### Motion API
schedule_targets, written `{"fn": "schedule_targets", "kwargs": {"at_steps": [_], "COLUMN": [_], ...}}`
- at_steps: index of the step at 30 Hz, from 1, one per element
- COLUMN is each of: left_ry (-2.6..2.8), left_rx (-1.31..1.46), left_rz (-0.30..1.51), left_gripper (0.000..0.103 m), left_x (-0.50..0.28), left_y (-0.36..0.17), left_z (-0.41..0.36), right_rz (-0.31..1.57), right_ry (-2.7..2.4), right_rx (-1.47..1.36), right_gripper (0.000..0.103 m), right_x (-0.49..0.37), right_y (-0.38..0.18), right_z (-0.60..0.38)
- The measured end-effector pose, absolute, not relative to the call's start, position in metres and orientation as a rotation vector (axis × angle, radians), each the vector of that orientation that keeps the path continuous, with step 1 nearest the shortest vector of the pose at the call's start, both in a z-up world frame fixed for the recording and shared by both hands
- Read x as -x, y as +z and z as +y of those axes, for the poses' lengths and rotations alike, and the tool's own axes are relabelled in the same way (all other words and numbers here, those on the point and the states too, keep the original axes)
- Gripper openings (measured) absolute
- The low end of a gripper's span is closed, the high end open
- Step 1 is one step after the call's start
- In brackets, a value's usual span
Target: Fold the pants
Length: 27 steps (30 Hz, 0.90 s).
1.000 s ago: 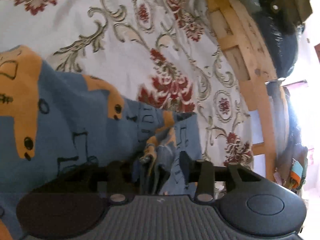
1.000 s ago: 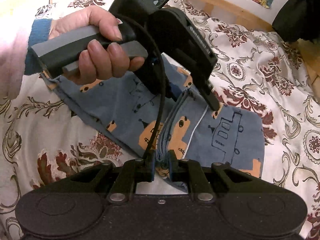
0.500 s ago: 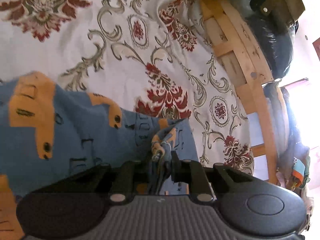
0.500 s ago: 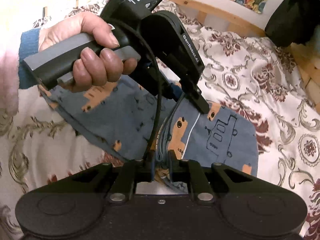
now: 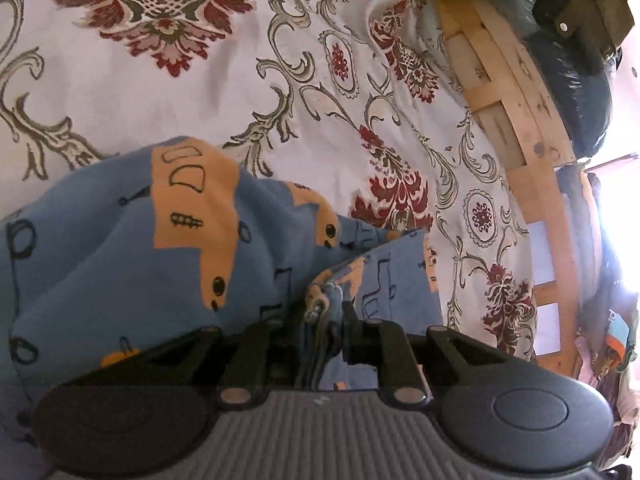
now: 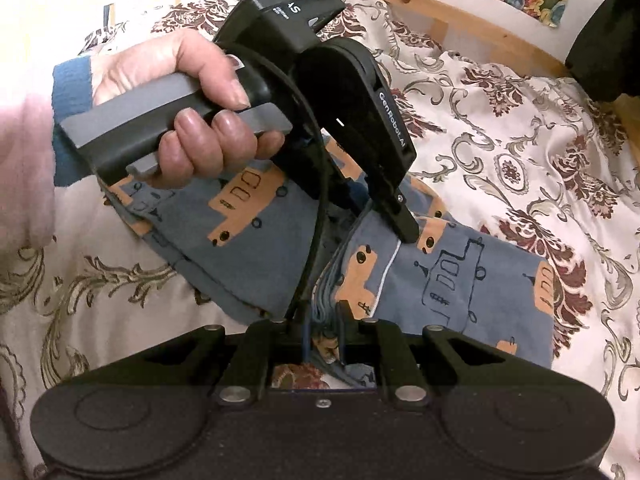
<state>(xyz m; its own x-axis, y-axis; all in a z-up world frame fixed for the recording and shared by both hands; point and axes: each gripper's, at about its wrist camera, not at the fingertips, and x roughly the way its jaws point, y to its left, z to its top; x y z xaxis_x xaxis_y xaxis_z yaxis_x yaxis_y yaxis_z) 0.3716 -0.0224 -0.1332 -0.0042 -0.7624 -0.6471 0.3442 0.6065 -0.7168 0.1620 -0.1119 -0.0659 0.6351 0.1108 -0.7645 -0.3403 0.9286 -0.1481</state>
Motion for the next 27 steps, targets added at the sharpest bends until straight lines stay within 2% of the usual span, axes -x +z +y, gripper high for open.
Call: {"fn": "schedule_targets", "kwargs": {"at_steps": [12,27], "left_ry": [-0.854,-0.843], "left_rx": [0.32,0.353], "left_rz": [1.29,1.289], "left_gripper": [0.018,0.019], "left_x": [-0.379,-0.383], "left_y": [-0.114,-0.126], "left_z": [0.021,0.052], "right_rz": [0.821,0.839], "right_ry": [0.346,0.385], "right_rx": [0.286,0.359], "right_gripper": [0.014,0.014], "right_x": [-0.176,-0.182], "right_y": [-0.059,-0.071], "right_z": [-0.065,-0.032]}}
